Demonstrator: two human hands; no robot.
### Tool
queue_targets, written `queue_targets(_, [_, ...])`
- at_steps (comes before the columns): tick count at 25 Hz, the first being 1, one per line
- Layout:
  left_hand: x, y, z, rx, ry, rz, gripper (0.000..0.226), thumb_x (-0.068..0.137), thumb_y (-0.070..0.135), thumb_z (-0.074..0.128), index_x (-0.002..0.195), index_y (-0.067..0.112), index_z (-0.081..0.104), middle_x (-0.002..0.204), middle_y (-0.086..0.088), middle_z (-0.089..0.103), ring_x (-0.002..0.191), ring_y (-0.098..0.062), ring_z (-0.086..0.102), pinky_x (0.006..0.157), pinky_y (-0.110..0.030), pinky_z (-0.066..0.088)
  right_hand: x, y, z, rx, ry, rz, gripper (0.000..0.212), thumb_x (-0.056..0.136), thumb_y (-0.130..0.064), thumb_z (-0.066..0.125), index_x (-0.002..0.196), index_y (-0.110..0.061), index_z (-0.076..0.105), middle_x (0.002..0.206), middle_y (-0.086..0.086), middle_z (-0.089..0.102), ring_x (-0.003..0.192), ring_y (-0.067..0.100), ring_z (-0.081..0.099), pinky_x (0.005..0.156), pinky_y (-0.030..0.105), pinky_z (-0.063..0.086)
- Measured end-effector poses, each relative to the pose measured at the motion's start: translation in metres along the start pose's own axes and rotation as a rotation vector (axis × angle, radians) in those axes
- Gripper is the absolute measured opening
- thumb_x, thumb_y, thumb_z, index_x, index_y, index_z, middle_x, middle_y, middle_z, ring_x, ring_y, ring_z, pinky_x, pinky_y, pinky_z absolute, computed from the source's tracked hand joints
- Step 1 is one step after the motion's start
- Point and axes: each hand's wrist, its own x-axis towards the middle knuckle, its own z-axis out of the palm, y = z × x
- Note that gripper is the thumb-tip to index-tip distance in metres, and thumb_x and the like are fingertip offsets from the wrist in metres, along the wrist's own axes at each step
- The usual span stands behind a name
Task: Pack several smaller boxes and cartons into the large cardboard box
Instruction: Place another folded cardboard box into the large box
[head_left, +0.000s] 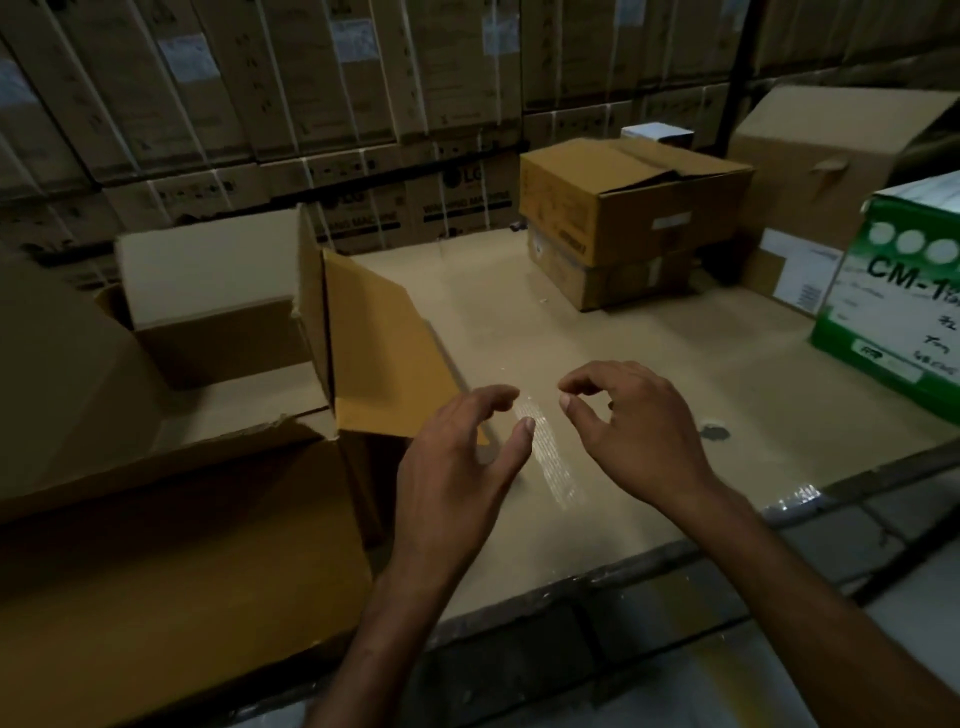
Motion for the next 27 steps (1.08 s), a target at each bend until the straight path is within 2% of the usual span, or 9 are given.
queue_targets(7, [0.087, -0.004, 0.081, -0.145, -0.048, -0.035, 0.035, 0.097, 0.038, 0.061, 0.132, 0.029, 0.063, 0.129, 0.017, 0.065, 0.115, 0.0, 0.059, 0.093, -0.035, 0.056, 0.062, 0.074, -0.007, -0.026, -0.002, 0.103, 0.018, 0.097, -0.032, 0.068, 0.115, -0.031, 0.073, 0.112, -0.016, 0.07, 0.104, 0.003, 0.061, 0.088, 0.031, 0.056])
queue_targets(9, [0.112, 0.004, 0.103, -0.168, -0.082, -0.035, 0.04, 0.096, 0.046, 0.06, 0.132, 0.031, 0.062, 0.129, 0.017, 0.064, 0.115, 0.0, 0.059, 0.092, -0.034, 0.056, 0.085, 0.096, -0.017, -0.013, 0.029, 0.13, 0.02, 0.098, -0.034, 0.067, 0.116, -0.029, 0.073, 0.114, -0.014, 0.07, 0.106, 0.005, 0.061, 0.089, 0.035, 0.056])
queue_targets(11, [0.138, 0.008, 0.124, -0.17, -0.098, -0.059, 0.056, 0.088, 0.068, 0.056, 0.133, 0.034, 0.06, 0.129, 0.018, 0.064, 0.113, 0.0, 0.059, 0.089, -0.031, 0.056, 0.109, 0.121, -0.022, 0.0, 0.06, 0.163, 0.021, 0.099, -0.037, 0.065, 0.117, -0.03, 0.073, 0.116, -0.012, 0.07, 0.109, 0.008, 0.061, 0.089, 0.039, 0.056])
queue_targets(13, [0.166, 0.009, 0.147, -0.234, -0.111, -0.127, 0.068, 0.08, 0.078, 0.054, 0.132, 0.036, 0.059, 0.13, 0.018, 0.063, 0.113, -0.001, 0.06, 0.088, -0.031, 0.057, 0.135, 0.15, -0.022, 0.007, 0.083, 0.197, 0.022, 0.099, -0.04, 0.064, 0.118, -0.031, 0.071, 0.117, -0.011, 0.068, 0.111, 0.01, 0.059, 0.089, 0.037, 0.054])
queue_targets(15, [0.202, 0.01, 0.177, -0.325, -0.121, -0.185, 0.058, 0.083, 0.069, 0.062, 0.132, 0.038, 0.057, 0.13, 0.018, 0.062, 0.113, -0.002, 0.06, 0.088, -0.029, 0.057, 0.17, 0.186, -0.022, 0.018, 0.092, 0.204, 0.023, 0.1, -0.042, 0.062, 0.118, -0.031, 0.07, 0.117, -0.01, 0.067, 0.113, 0.011, 0.058, 0.088, 0.035, 0.052])
queue_targets(17, [0.24, 0.01, 0.208, -0.401, -0.122, -0.232, 0.046, 0.089, 0.057, 0.068, 0.13, 0.041, 0.056, 0.129, 0.019, 0.059, 0.115, -0.003, 0.06, 0.082, -0.021, 0.052, 0.207, 0.222, -0.021, 0.015, 0.067, 0.179, 0.024, 0.1, -0.044, 0.061, 0.117, -0.03, 0.07, 0.116, -0.01, 0.067, 0.113, 0.012, 0.056, 0.087, 0.035, 0.051])
queue_targets(20, [0.311, 0.014, 0.255, -0.481, -0.08, -0.305, 0.043, 0.093, 0.053, 0.066, 0.132, 0.038, 0.055, 0.134, 0.014, 0.059, 0.118, -0.003, 0.058, 0.077, -0.015, 0.045, 0.274, 0.277, -0.026, 0.026, 0.081, 0.157, 0.027, 0.101, -0.047, 0.059, 0.114, -0.028, 0.071, 0.116, -0.008, 0.066, 0.113, 0.014, 0.054, 0.086, 0.036, 0.048])
queue_targets(23, [0.383, 0.017, 0.295, -0.515, 0.023, -0.368, 0.057, 0.096, 0.057, 0.058, 0.145, 0.03, 0.048, 0.149, 0.004, 0.051, 0.129, -0.01, 0.05, 0.084, -0.022, 0.046, 0.353, 0.328, -0.035, -0.014, 0.154, 0.18, 0.033, 0.101, -0.052, 0.054, 0.114, -0.025, 0.07, 0.121, -0.004, 0.064, 0.118, 0.017, 0.051, 0.087, 0.035, 0.042])
queue_targets(27, [0.473, 0.01, 0.343, -0.462, 0.163, -0.457, 0.072, 0.098, 0.062, 0.049, 0.157, 0.025, 0.029, 0.16, -0.004, 0.036, 0.14, -0.023, 0.043, 0.104, -0.038, 0.045, 0.451, 0.389, -0.034, -0.184, 0.206, 0.211, 0.045, 0.103, -0.054, 0.048, 0.128, -0.021, 0.064, 0.141, 0.006, 0.056, 0.132, 0.027, 0.044, 0.102, 0.042, 0.04])
